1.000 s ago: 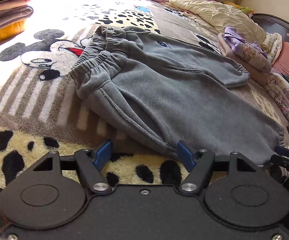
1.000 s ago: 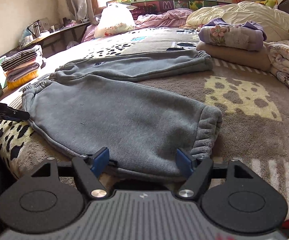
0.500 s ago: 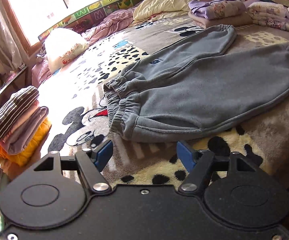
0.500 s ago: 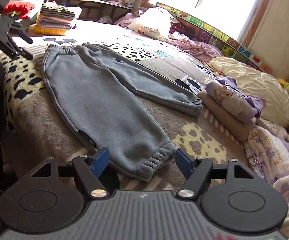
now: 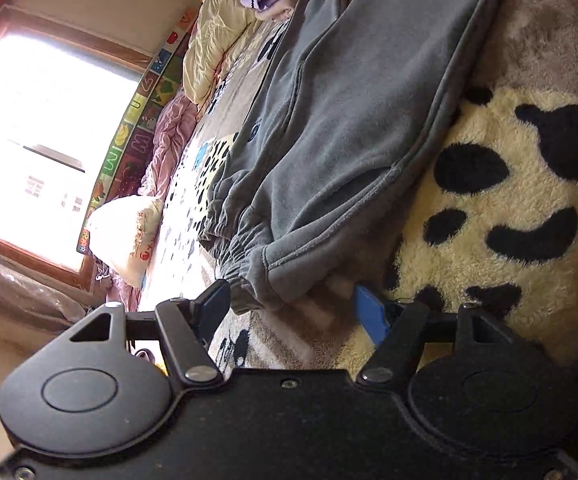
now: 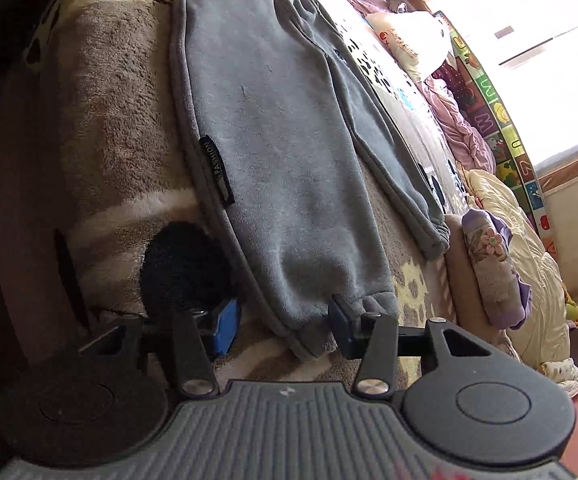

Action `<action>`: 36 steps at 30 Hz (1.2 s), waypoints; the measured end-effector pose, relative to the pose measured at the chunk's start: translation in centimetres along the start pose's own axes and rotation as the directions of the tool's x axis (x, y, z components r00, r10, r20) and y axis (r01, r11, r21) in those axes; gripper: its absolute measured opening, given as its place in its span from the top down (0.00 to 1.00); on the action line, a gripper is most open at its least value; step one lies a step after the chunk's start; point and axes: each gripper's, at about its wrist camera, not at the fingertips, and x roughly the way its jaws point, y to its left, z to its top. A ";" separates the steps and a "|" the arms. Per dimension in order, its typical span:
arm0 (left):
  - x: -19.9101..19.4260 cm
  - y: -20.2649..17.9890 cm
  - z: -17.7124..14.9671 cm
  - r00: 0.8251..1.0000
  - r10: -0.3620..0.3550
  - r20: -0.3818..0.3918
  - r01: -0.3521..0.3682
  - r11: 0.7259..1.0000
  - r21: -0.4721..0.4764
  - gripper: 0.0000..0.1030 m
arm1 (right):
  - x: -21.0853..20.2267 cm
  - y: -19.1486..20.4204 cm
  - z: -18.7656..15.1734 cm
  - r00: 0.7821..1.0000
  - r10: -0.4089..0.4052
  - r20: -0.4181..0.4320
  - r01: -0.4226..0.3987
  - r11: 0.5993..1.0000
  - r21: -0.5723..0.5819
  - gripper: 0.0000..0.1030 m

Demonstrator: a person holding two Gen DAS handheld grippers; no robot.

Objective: Fold clothes
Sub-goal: 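Grasp the waistband with the left tool while the right tool grasps the cuffs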

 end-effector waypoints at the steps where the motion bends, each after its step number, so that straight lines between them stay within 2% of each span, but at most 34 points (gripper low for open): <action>1: 0.2 0.1 -0.1 1.000 0.011 0.017 -0.012 0.999 0.031 0.33 | 0.1 0.0 0.0 1.000 -0.006 0.004 0.006 1.000 -0.008 0.53; 3: 0.9 0.3 -0.3 0.999 0.032 0.040 -0.036 0.994 0.102 0.34 | 0.1 0.3 -0.1 1.000 -0.017 0.015 0.017 0.999 -0.036 0.53; 4: 1.2 0.4 -0.3 0.999 0.029 0.045 -0.035 0.989 0.140 0.38 | 0.0 0.5 -0.3 0.999 -0.023 0.025 0.024 0.998 -0.055 0.53; 7: 2.4 0.7 -0.6 0.999 0.009 0.039 -0.019 0.964 0.266 0.55 | -0.1 0.9 -0.9 0.997 -0.031 0.066 0.037 0.995 -0.090 0.53; 8: 2.8 0.8 -0.6 1.000 0.000 0.028 -0.008 0.958 0.288 0.63 | 0.0 0.8 -1.1 0.996 -0.029 0.079 0.035 0.996 -0.085 0.53; 10: 3.6 1.0 -0.8 1.000 -0.005 0.000 0.005 0.952 0.305 0.74 | 0.1 0.3 -1.3 0.995 -0.012 0.095 0.019 0.997 -0.074 0.55; 11: 3.7 1.0 -0.7 1.000 -0.007 -0.012 0.010 0.954 0.301 0.79 | 0.1 0.0 -1.2 0.996 0.005 0.094 0.001 0.998 -0.065 0.62; 13: 3.4 1.0 -0.7 1.000 0.012 -0.025 -0.004 0.959 0.284 0.82 | 0.1 -0.3 -1.0 0.996 0.036 0.087 -0.031 0.998 -0.055 0.72; 15: 2.7 0.7 -0.9 0.999 0.023 -0.035 -0.014 0.972 0.236 0.84 | 0.1 -0.7 -0.6 0.995 0.071 0.077 -0.067 0.997 -0.041 0.80; 20: 0.9 0.0 -1.2 0.999 0.028 -0.043 -0.021 0.988 0.156 0.86 | -0.5 -1.8 -0.4 0.990 0.119 0.079 -0.119 0.993 0.000 0.85; 24: 0.7 0.6 -1.0 0.999 -0.003 -0.040 0.005 0.998 0.068 0.85 | -1.6 -2.7 -0.3 0.987 0.128 0.102 -0.130 0.991 0.018 0.87; 27: 0.7 2.7 -0.2 0.999 -0.041 -0.018 0.040 0.998 -0.045 0.84 | -2.3 -4.1 -0.3 0.985 0.123 0.125 -0.131 0.990 0.059 0.87; 29: 0.7 4.6 0.3 0.997 -0.071 0.003 0.071 0.986 -0.151 0.84 | -2.7 -5.3 -0.2 0.983 0.119 0.139 -0.132 0.987 0.090 0.87; 31: 0.9 6.7 0.6 0.995 -0.097 0.028 0.101 0.960 -0.260 0.84 | -2.9 -7.1 0.0 0.981 0.120 0.154 -0.140 0.982 0.130 0.87; 36: 2.6 11.2 0.9 0.986 -0.142 0.087 0.167 0.854 -0.493 0.84 | -1.9 -12.1 0.7 0.978 0.118 0.170 -0.149 0.972 0.183 0.87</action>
